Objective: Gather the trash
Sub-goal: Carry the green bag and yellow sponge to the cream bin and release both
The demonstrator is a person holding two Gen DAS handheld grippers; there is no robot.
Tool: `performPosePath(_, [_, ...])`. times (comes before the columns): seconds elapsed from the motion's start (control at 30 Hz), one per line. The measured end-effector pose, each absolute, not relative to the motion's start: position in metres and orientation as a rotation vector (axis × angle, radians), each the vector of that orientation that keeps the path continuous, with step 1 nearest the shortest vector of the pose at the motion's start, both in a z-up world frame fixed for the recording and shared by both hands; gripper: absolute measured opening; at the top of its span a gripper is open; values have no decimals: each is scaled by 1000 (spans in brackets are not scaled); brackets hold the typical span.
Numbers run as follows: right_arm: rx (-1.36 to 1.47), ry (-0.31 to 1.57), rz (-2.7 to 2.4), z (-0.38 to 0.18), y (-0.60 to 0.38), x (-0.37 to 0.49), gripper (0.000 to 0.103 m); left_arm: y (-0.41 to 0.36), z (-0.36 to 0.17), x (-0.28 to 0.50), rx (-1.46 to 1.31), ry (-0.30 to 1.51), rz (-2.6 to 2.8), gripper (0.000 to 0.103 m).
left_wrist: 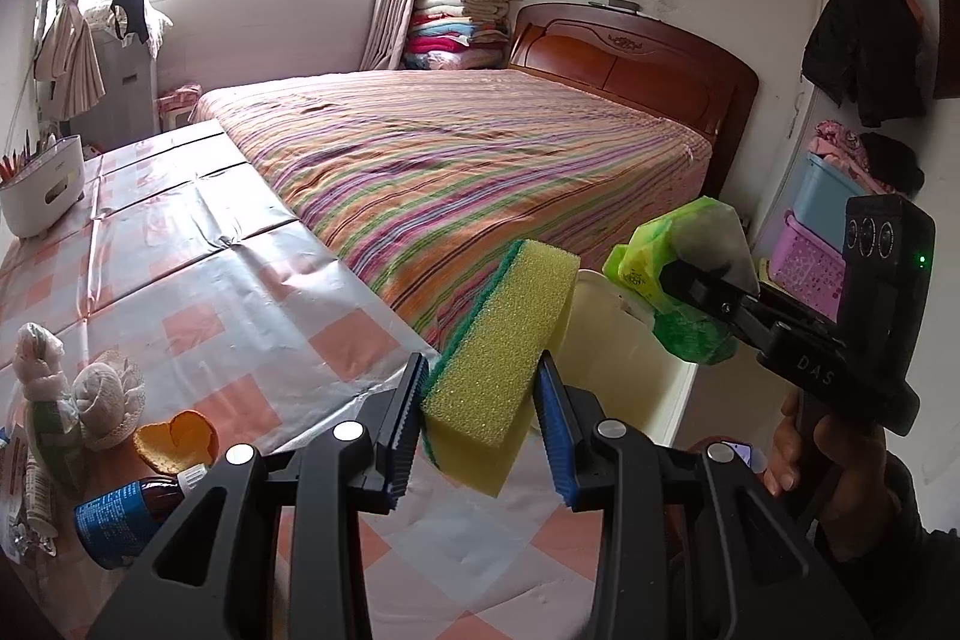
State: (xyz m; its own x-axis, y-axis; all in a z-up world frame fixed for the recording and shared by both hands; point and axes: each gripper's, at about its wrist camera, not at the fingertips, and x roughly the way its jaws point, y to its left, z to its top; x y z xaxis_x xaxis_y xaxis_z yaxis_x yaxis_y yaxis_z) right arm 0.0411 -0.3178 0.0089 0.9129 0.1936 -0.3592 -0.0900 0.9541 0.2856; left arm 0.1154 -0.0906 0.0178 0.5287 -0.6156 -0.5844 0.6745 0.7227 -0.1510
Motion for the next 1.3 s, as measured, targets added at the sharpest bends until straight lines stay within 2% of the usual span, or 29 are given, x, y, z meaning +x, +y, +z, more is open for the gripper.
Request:
performPosePath(0.03, [273, 395, 145, 8, -318, 41, 50, -92, 17, 114, 102, 657, -772, 35])
performPosePath(0.53, [261, 453, 109, 1, -321, 47, 51, -98, 13, 116, 112, 666, -774, 35])
performPosePath(0.97, [316, 211, 10, 29, -340, 9, 52, -125, 9, 113, 73, 687, -815, 35])
performPosePath(1.0, [326, 190, -3, 31, -343, 5, 54, -130, 8, 112, 71, 688, -822, 35])
performPosePath(1.03, [333, 175, -14, 32, -345, 3, 62, -136, 7, 111, 68, 693, -829, 35])
performPosePath(1.07, [340, 161, -26, 34, -348, 1, 66, -141, 6, 111, 68, 701, -836, 35])
performPosePath(1.3, [376, 124, -47, 35, -358, -5, 66, -175, -4, 107, 88, 719, -862, 37])
